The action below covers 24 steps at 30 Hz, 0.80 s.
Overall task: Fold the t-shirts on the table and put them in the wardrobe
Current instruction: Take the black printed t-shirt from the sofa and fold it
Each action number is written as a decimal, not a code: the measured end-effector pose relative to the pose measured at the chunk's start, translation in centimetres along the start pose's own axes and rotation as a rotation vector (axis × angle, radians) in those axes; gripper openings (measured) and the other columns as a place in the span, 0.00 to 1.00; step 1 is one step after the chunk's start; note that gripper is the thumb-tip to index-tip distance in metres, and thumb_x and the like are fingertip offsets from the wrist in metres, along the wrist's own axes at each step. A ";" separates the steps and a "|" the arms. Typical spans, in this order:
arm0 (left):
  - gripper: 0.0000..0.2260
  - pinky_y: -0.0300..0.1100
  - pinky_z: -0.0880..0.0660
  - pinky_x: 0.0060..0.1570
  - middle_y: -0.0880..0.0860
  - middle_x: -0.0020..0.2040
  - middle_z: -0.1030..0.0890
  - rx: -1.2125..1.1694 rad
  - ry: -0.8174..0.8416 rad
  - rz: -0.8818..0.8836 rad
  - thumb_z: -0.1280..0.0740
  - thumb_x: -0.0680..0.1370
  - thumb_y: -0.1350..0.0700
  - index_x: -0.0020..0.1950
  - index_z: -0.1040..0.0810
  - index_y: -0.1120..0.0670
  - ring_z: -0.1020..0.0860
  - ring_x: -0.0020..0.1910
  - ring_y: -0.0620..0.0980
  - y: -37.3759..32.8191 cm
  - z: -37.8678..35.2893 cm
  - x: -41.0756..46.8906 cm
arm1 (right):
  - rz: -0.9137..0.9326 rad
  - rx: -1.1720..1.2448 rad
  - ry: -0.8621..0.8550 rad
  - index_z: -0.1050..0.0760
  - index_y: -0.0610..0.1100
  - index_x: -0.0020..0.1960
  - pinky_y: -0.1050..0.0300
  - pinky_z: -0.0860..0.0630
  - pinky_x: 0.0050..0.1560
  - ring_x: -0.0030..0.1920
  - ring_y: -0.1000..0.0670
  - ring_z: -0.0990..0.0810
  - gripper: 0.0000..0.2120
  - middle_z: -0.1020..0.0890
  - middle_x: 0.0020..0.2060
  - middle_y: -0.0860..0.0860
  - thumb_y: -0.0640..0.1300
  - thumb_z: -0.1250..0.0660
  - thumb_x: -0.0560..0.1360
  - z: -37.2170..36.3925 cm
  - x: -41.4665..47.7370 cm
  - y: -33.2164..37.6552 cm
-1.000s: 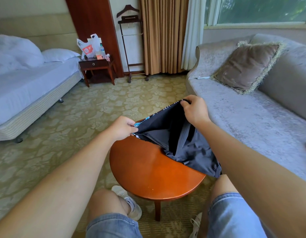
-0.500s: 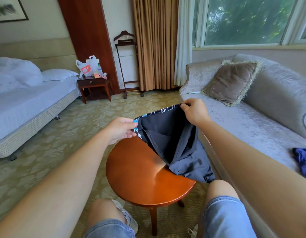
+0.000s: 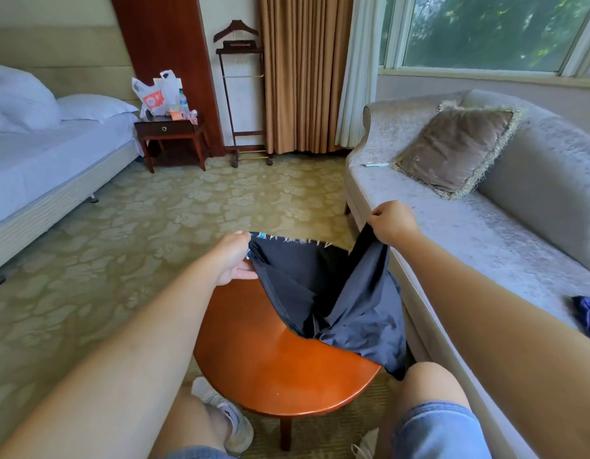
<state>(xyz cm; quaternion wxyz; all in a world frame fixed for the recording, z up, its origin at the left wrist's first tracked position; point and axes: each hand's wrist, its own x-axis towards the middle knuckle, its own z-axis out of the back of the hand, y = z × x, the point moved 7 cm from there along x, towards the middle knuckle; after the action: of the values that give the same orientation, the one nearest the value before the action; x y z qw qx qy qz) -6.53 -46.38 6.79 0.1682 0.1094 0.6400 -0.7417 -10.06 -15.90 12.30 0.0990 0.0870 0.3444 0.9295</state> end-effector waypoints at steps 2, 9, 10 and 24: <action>0.17 0.54 0.22 0.53 0.59 0.69 0.26 -0.061 0.046 0.048 0.46 0.85 0.54 0.73 0.34 0.58 0.20 0.54 0.59 1.2 0.4 2.1 | -0.013 -0.056 0.056 0.23 0.37 0.41 0.55 0.28 0.39 0.43 0.42 0.23 0.08 0.24 0.38 0.42 0.38 0.37 0.76 -2.0 1.7 -0.1; 0.16 0.43 0.24 0.52 0.60 0.61 0.22 -0.158 0.099 0.125 0.38 0.77 0.73 0.64 0.27 0.64 0.22 0.56 0.54 5.1 2.3 8.4 | -0.003 -0.550 0.323 0.30 0.44 0.68 0.59 0.35 0.32 0.59 0.45 0.21 0.23 0.22 0.60 0.48 0.58 0.51 0.83 -10.1 5.4 -0.4; 0.16 0.43 0.25 0.55 0.60 0.62 0.22 -0.164 0.071 0.152 0.37 0.77 0.72 0.65 0.27 0.65 0.22 0.58 0.54 5.7 2.7 9.4 | -0.026 -0.584 0.302 0.30 0.45 0.68 0.59 0.35 0.32 0.58 0.46 0.21 0.25 0.22 0.60 0.49 0.59 0.52 0.83 -10.7 6.2 0.0; 0.13 0.31 0.34 0.28 0.49 0.35 0.32 -0.383 -0.425 -0.682 0.44 0.80 0.68 0.41 0.30 0.53 0.31 0.23 0.37 -34.6 16.1 7.1 | 0.359 0.236 -0.322 0.27 0.35 0.64 0.53 0.28 0.58 0.63 0.39 0.25 0.15 0.23 0.63 0.40 0.40 0.44 0.82 8.1 16.0 30.3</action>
<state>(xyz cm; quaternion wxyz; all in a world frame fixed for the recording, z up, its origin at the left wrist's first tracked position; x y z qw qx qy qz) -25.63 -58.70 38.20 0.0591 -0.2958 0.7165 -0.6290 -27.39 -29.51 39.74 -0.0246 0.3045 0.4095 0.8597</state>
